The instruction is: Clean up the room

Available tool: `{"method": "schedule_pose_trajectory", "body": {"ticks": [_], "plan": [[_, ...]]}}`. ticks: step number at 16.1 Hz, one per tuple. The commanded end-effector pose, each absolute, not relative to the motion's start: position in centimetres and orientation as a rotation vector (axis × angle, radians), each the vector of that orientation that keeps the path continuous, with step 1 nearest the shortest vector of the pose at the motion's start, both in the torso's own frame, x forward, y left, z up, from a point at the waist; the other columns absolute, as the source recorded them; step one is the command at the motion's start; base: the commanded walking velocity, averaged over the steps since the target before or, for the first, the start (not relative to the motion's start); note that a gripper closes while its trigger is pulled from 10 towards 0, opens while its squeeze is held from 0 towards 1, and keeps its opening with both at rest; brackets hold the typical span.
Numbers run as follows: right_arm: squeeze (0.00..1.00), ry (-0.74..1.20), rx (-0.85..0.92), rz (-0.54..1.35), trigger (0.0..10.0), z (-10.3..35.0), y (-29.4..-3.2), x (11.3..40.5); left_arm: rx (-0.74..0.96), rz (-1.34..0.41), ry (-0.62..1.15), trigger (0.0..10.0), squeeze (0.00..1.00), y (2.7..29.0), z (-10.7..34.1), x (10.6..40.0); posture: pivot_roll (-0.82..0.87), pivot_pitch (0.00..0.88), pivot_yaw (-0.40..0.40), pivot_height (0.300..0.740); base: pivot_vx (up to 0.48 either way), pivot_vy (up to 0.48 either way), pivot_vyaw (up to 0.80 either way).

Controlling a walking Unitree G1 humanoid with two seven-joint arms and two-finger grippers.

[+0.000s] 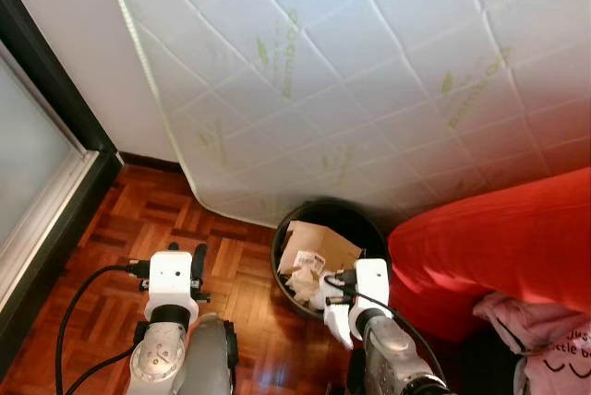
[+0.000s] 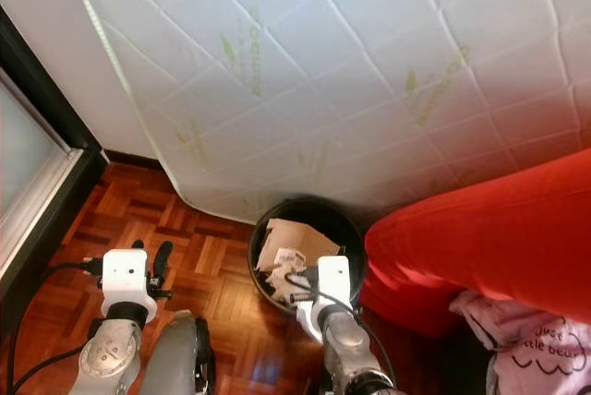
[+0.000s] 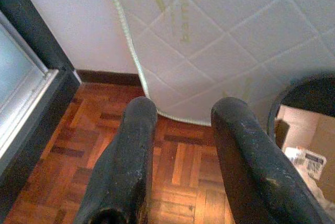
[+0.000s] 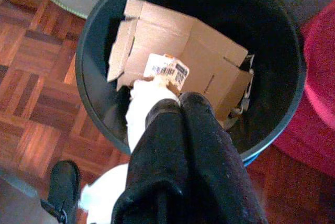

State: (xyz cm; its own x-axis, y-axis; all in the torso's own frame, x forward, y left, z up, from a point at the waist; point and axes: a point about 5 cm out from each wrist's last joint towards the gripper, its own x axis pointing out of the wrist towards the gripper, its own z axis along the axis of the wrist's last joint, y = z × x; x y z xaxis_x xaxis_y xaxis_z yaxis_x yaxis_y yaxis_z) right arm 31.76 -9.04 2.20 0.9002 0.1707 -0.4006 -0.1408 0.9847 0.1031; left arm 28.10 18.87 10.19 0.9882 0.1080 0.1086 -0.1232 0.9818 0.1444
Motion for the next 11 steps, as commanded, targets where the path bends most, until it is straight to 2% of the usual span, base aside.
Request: {"method": "schedule_pose_trajectory", "body": {"ticks": [1, 7, 11], "plan": [[0.00, 0.469, 0.080, 0.158, 10.0, 1.0, -9.2, 30.8, 0.150, 0.105, -0.074, 10.0, 0.00, 18.6, 9.6, 27.4, 0.19, 0.429, -0.096, 0.615, 0.000, 0.000, 0.00], [0.00, 0.312, 0.235, 0.184, 10.0, 3.7, -8.3, 32.5, 0.155, 0.108, -0.070, 10.0, 0.00, 18.8, 9.9, 27.2, 0.20, 0.443, -0.090, 0.615, 0.000, 0.000, 0.00], [0.00, 0.304, 0.221, 0.197, 10.0, 4.0, -8.4, 32.8, 0.147, 0.101, -0.059, 10.0, 0.00, 18.6, 9.8, 27.2, 0.19, 0.441, -0.090, 0.615, 0.000, 0.000, 0.00]]}}
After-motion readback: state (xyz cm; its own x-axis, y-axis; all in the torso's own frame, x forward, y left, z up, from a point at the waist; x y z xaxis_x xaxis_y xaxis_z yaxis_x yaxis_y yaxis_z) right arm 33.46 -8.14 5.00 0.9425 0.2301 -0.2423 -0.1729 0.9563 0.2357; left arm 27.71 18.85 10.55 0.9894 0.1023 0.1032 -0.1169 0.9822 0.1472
